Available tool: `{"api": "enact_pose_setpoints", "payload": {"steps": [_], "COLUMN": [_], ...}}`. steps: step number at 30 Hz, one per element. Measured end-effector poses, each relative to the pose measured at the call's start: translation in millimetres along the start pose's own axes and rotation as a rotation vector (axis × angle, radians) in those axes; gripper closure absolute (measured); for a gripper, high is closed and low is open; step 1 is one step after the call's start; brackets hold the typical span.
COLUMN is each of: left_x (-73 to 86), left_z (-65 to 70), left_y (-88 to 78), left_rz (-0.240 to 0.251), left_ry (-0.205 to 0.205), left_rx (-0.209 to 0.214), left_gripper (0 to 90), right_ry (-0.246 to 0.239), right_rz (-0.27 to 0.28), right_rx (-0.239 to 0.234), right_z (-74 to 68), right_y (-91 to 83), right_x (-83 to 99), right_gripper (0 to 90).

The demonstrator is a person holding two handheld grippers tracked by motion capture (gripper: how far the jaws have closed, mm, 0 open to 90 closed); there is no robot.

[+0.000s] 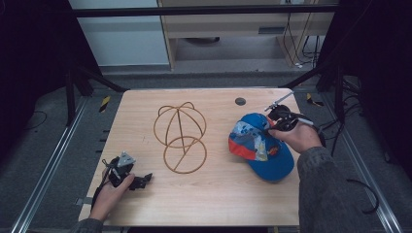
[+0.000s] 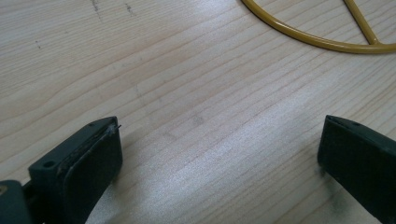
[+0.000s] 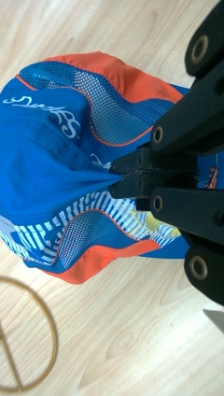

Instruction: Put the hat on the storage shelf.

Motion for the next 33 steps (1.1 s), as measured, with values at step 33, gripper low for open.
{"api": "enact_pose_setpoints", "payload": {"steps": [33], "left_x": [0.6], "left_z": [0.6], "left_y": [-0.7], "left_rz": [-0.004], "left_ry": [0.000], "left_rx": [0.003], "left_gripper": [0.0], "right_ry": [-0.136], "right_rz": [0.234], "right_rx": [0.009], "right_z": [-46.0], "right_y": [-117.7], "right_x": [-74.2], "right_gripper": [90.0]}}
Point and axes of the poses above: each handheld gripper's, and its own axes: y roughly forward along the jaws, x roughly out of its underside, z roughly to its right, the point moved 3 cm from there along y, roughly forward along the jaws, and after that the axes turned 8 degrees about x, right-handed, at the moved point
